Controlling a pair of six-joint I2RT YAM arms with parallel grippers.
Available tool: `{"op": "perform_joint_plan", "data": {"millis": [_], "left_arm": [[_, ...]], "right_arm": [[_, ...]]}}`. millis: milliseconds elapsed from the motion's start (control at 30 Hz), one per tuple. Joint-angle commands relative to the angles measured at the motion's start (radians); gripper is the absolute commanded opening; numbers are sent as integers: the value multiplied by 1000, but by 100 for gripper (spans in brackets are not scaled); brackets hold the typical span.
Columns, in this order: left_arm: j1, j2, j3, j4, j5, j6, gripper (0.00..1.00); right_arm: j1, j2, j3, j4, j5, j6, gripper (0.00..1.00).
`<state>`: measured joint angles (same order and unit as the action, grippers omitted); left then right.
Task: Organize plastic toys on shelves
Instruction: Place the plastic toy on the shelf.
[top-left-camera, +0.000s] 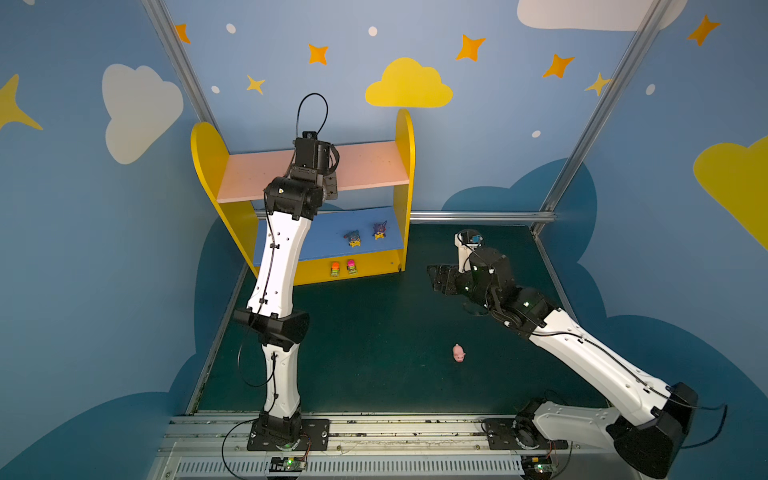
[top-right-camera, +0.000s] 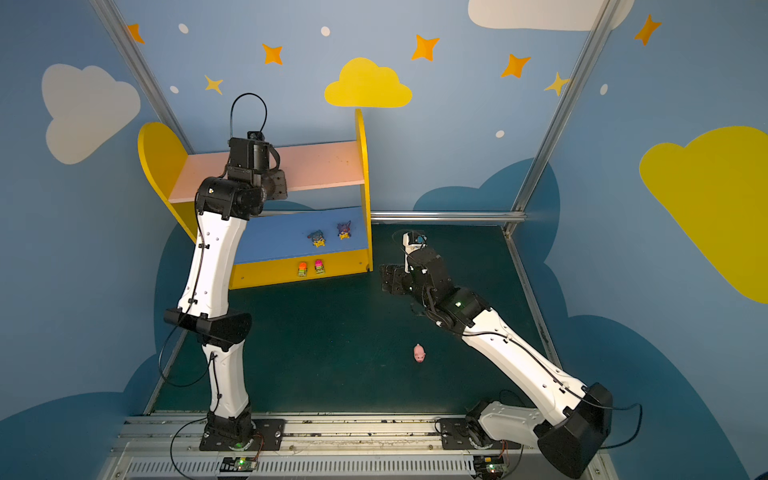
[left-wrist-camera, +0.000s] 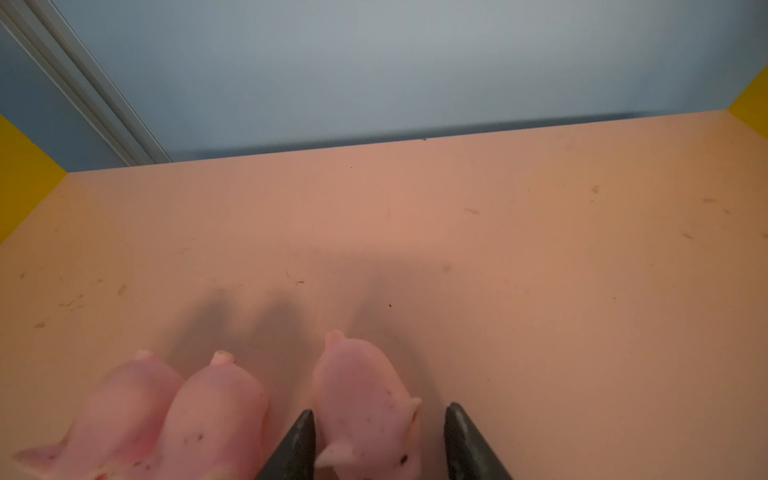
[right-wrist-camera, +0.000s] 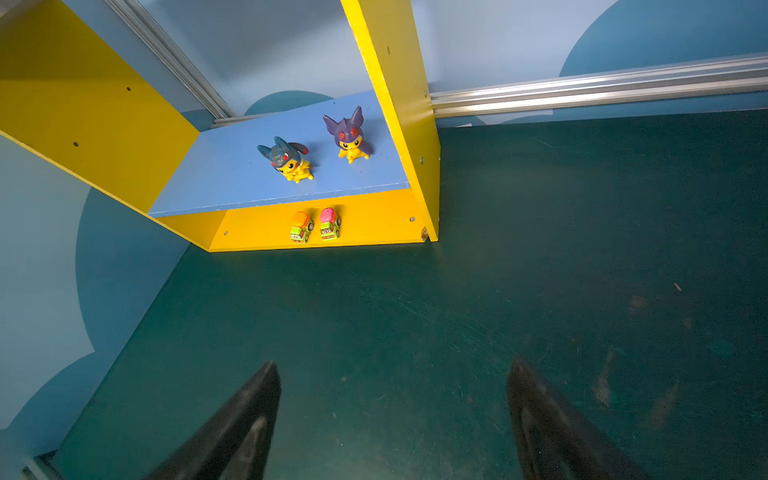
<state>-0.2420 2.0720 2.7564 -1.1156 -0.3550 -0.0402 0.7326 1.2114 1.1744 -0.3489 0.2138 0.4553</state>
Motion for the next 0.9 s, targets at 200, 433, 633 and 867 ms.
{"op": "perform_joint_plan", "data": {"millis": [200,433,633,867], "left_arm": [[4,-19,17,-10,-13,-8,52],[4,-27,16,-28,-33,-27,51],[-11,-49,14,-22,-39,-30,51],[-39,-109,7,24,-45,-7,52]], "right_arm": [[-5,18,42,17,-23,9,84],[-8,24,47,11,-30,3,84],[-12,23,46,12,-35,2,84],[-18,15,51,12,-47,-3,84]]}}
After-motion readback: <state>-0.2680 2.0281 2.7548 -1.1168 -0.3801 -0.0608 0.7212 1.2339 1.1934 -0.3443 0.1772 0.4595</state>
